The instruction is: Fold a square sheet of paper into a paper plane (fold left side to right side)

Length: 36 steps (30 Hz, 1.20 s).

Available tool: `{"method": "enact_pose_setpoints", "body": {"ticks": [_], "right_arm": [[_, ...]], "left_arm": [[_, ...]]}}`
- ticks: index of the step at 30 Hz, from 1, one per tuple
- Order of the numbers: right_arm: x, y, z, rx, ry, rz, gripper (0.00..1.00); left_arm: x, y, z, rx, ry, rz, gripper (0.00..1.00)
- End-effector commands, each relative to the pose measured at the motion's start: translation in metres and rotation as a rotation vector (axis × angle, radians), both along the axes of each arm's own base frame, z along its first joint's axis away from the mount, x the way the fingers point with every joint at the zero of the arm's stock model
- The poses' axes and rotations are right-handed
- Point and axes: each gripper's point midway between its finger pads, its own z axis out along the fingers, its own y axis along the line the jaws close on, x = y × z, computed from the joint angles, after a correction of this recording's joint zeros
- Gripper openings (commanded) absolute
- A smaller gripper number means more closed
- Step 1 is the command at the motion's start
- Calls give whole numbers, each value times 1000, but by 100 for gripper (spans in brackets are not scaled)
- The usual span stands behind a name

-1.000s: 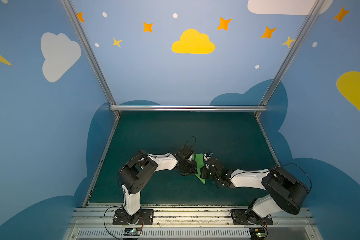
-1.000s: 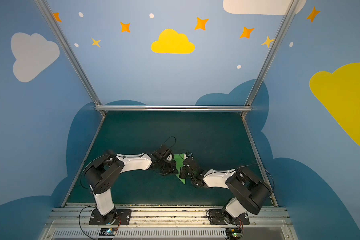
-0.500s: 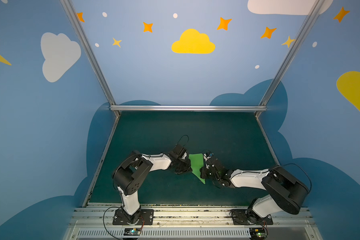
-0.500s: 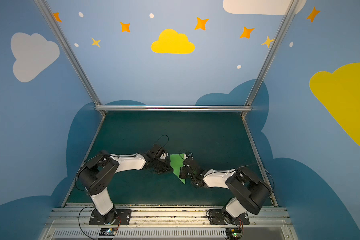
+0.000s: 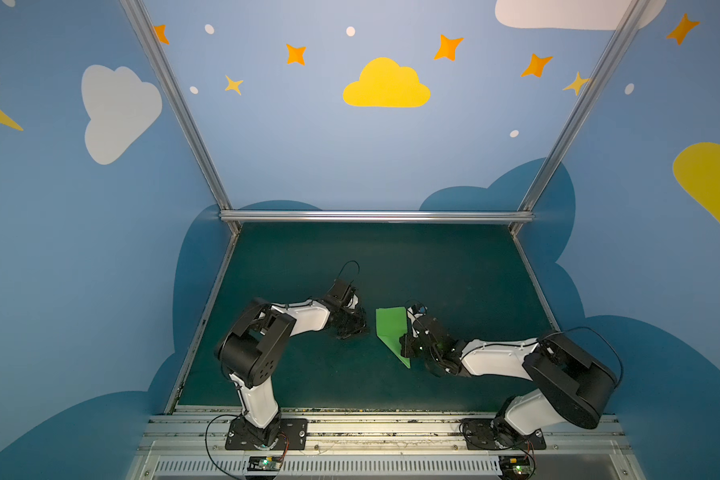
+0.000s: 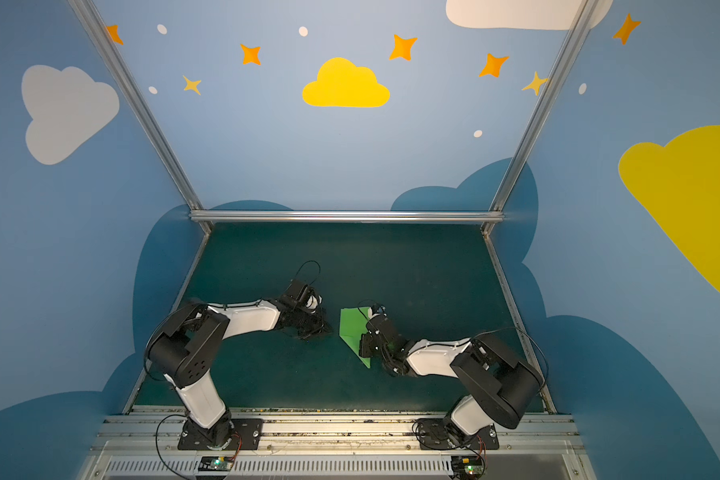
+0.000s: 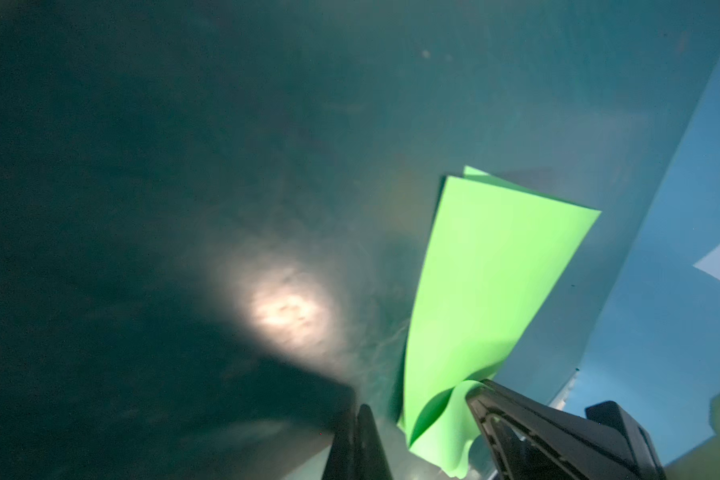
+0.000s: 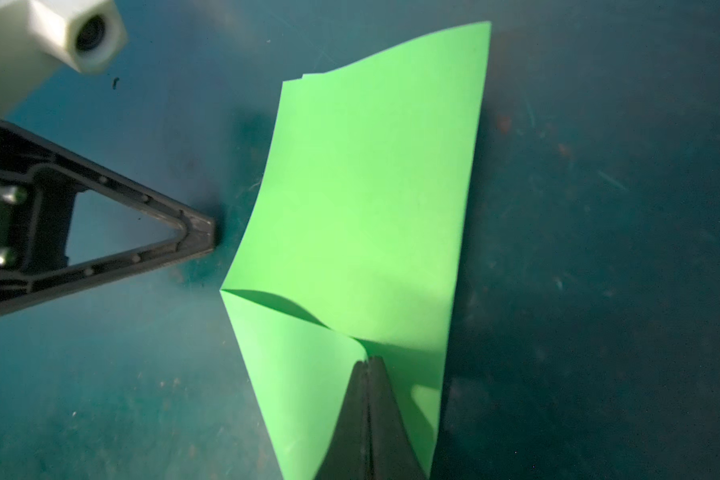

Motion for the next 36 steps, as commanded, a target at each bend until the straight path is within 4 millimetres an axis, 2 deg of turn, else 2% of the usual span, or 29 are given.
{"method": "enact_pose_setpoints", "body": {"ticks": [1, 4, 8, 12, 14, 26, 28, 31, 36], "right_arm": [[-35, -43, -50, -183, 163, -11, 0], [-36, -43, -51, -182, 164, -13, 0], [-37, -46, -53, -187, 170, -18, 0], [-37, -45, -53, -186, 171, -19, 0], [-37, -45, -53, -185, 173, -19, 0], [-38, -44, -51, -174, 177, -20, 0], [-37, -41, -48, -158, 181, -18, 0], [-33, -33, -31, -106, 185, -3, 0], [-25, -25, 17, -13, 142, 9, 29]], "left_arm": [[-12, 16, 1, 87, 14, 2, 4], [-12, -4, 25, 39, -36, -31, 4], [-18, -37, 42, -9, -76, -91, 4], [-24, -61, 38, -26, -70, -133, 4], [-26, -68, 29, -19, -54, -147, 4], [-31, -63, -10, 49, 1, -157, 4], [-34, -59, -17, 67, 12, -155, 4], [-38, -53, -25, 84, 29, -143, 4], [-43, -48, -33, 94, 47, -128, 4]]}}
